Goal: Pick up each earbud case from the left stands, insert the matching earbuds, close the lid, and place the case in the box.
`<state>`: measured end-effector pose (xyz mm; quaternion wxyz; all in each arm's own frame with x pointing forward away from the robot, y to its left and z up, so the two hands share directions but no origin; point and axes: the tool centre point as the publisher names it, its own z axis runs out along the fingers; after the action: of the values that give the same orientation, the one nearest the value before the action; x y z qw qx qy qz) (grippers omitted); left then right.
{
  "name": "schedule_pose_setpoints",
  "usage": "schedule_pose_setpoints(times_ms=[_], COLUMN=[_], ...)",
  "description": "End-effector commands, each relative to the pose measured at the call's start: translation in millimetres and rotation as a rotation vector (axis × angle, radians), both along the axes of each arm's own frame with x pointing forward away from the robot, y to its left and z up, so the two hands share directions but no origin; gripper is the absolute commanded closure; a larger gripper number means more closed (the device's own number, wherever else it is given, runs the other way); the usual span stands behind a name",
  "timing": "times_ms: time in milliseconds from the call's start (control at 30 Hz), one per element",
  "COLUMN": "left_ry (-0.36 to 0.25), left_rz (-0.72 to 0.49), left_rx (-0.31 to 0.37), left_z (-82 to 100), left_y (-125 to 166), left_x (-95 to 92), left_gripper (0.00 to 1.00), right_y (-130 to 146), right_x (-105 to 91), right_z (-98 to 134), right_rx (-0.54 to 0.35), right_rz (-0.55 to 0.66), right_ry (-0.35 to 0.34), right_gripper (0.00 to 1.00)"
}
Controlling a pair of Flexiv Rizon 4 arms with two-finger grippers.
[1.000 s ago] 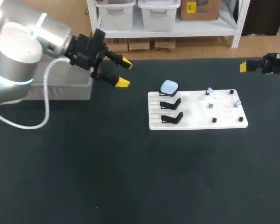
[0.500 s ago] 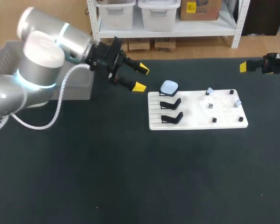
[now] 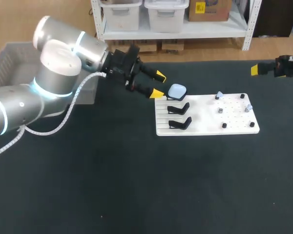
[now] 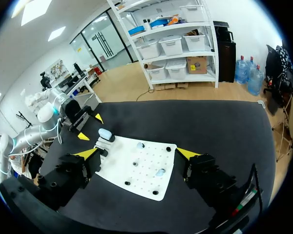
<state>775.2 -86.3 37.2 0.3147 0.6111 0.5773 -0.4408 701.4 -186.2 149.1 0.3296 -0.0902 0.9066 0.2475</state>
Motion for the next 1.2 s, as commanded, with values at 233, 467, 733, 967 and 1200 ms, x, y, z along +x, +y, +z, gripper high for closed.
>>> schedule_pose_setpoints(times_ms=[233, 467, 733, 967, 1200], left_ry=[0.003, 0.004, 0.004, 0.001, -0.003], left_rz=[0.01, 0.024, 0.038, 0.053, 0.047], left_rx=[0.036, 0.057, 0.074, 0.085, 0.081], left_z=[-6.3, -7.7, -10.0, -12.3, -15.3], left_y=[-11, -15, -18, -18, -23], left_x=[-2.9, -3.9, -7.0, -8.0, -9.0], left_gripper=[0.03, 0.14, 0.25, 0.27, 0.33], right_y=[0, 0, 0, 0, 0], right_x=[-0.4, -0.4, -0.4, -0.4, -0.4], right_z=[0, 0, 0, 0, 0], right_rx=[-0.001, -0.001, -0.001, -0.001, -0.001], right_rz=[-0.001, -0.001, -0.001, -0.001, -0.001], right_ry=[0.0, 0.0, 0.0, 0.0, 0.0], right_gripper=[0.0, 0.0, 0.0, 0.0, 0.0])
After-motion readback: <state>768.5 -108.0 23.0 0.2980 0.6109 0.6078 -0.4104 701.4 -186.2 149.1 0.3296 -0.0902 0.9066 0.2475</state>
